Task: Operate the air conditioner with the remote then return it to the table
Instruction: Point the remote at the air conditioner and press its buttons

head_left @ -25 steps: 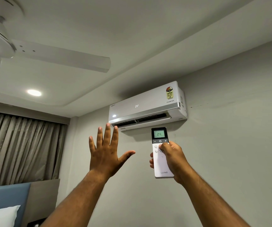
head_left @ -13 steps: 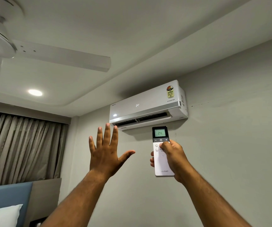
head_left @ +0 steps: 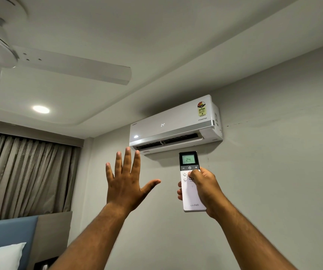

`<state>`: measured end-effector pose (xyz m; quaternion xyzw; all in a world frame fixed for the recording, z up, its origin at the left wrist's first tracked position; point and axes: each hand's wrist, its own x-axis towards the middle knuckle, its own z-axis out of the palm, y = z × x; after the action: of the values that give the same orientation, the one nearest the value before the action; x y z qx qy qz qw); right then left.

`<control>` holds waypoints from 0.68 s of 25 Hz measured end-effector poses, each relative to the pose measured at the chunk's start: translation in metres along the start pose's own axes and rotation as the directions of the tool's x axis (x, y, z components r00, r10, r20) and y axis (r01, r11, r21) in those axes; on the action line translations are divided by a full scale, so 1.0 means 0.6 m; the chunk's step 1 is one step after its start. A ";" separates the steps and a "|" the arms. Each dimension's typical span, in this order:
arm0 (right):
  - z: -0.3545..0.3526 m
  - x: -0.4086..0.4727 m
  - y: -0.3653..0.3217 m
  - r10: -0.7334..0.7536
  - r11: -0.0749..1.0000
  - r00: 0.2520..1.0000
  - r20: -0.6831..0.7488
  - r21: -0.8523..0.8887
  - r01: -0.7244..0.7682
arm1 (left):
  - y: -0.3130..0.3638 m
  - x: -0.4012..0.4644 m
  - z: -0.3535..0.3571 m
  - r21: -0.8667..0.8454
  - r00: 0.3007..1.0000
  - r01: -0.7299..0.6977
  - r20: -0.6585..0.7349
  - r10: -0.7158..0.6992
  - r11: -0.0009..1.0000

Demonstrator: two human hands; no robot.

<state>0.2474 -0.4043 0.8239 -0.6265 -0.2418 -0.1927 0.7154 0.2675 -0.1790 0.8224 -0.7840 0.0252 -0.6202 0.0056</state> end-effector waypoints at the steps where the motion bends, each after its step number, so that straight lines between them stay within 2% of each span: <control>1: 0.000 0.000 0.000 0.001 1.000 1.000 0.002 0.005 -0.001 | 0.000 0.000 0.000 0.000 1.000 0.000 0.001 0.000 1.000; 17: 0.001 -0.003 -0.002 0.006 1.000 1.000 -0.002 0.008 -0.006 | -0.001 0.003 -0.002 -0.005 1.000 0.001 -0.004 -0.001 1.000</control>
<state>0.2454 -0.4040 0.8238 -0.6241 -0.2402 -0.1902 0.7188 0.2666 -0.1783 0.8243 -0.7827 0.0265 -0.6218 0.0031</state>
